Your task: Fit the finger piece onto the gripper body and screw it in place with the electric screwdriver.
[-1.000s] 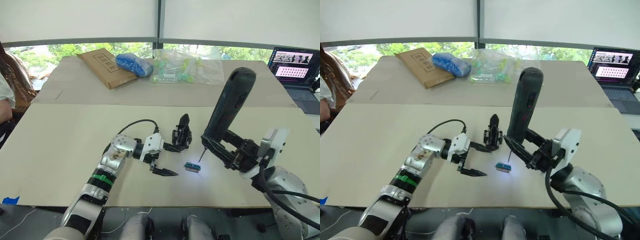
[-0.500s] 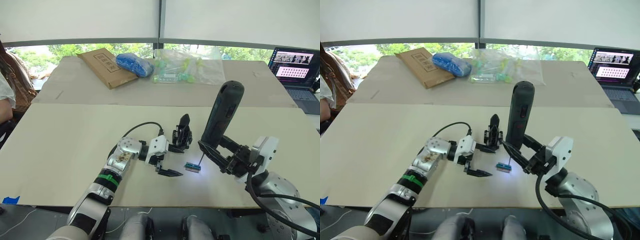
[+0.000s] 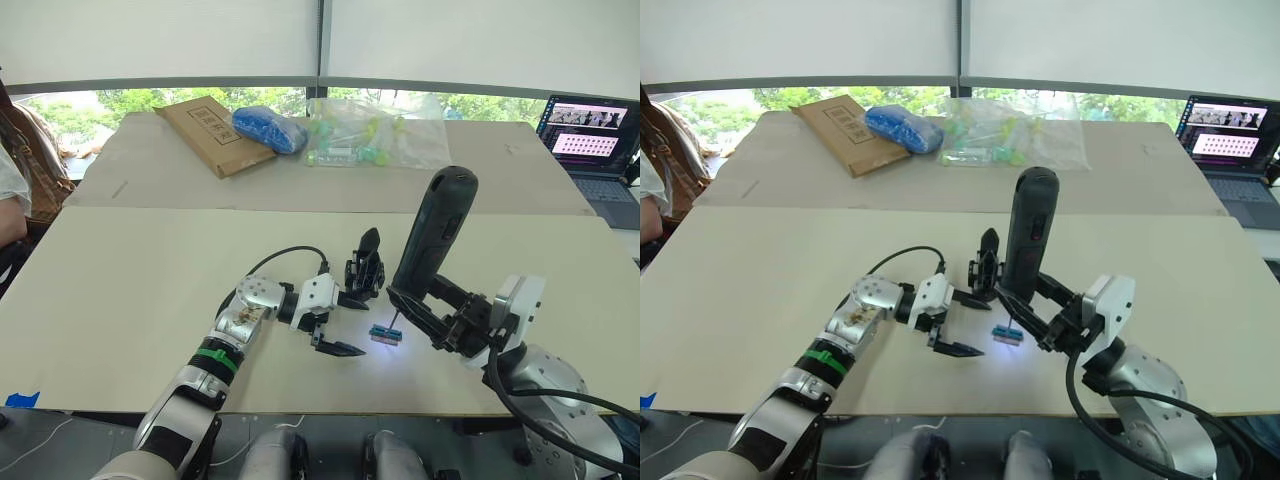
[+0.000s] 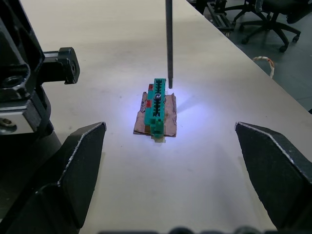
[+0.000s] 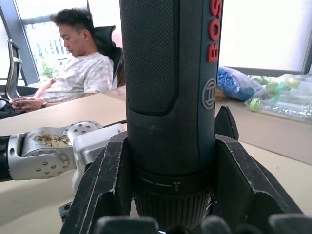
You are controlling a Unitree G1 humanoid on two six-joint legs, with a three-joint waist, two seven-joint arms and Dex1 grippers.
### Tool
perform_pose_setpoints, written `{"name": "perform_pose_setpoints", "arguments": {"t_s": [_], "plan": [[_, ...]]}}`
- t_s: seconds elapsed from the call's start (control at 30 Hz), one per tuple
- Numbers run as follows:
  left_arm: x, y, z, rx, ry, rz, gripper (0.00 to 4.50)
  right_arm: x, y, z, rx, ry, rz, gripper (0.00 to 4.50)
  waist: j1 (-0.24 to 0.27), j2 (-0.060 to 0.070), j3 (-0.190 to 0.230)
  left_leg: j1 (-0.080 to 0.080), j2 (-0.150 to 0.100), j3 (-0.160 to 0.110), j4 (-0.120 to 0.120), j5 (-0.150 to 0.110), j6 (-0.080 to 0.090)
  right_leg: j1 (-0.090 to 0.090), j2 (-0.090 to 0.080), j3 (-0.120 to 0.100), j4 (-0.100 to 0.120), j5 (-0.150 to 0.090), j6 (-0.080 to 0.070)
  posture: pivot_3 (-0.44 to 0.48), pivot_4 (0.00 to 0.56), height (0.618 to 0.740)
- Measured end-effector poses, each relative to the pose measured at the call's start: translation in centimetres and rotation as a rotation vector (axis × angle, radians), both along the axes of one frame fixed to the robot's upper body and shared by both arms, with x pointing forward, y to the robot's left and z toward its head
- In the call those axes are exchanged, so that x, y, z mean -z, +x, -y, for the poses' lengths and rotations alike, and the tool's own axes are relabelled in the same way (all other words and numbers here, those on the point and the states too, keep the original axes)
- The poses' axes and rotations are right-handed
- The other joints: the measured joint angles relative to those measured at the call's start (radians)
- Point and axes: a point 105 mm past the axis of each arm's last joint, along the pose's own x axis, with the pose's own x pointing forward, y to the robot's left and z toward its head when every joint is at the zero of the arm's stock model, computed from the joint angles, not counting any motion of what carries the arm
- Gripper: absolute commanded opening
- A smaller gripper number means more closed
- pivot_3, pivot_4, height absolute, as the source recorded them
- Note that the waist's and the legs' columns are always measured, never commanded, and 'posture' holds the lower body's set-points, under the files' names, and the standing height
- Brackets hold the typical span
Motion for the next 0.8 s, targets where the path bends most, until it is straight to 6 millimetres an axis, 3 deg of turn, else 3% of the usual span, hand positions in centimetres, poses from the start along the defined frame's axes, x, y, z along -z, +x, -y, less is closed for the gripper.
{"name": "perform_pose_setpoints", "arguments": {"t_s": [0.8], "plan": [[-0.33, 0.19, 0.25, 0.001, 0.000, 0.014, 4.50, 0.56, 0.65, 0.26, -0.001, 0.002, -0.005, 1.89, 0.000, 0.000, 0.000, 0.000, 0.000, 0.000, 0.000, 0.000, 0.000, 0.000, 0.000, 0.000, 0.000, 0.000, 0.000, 0.000, 0.150, 0.732]]}}
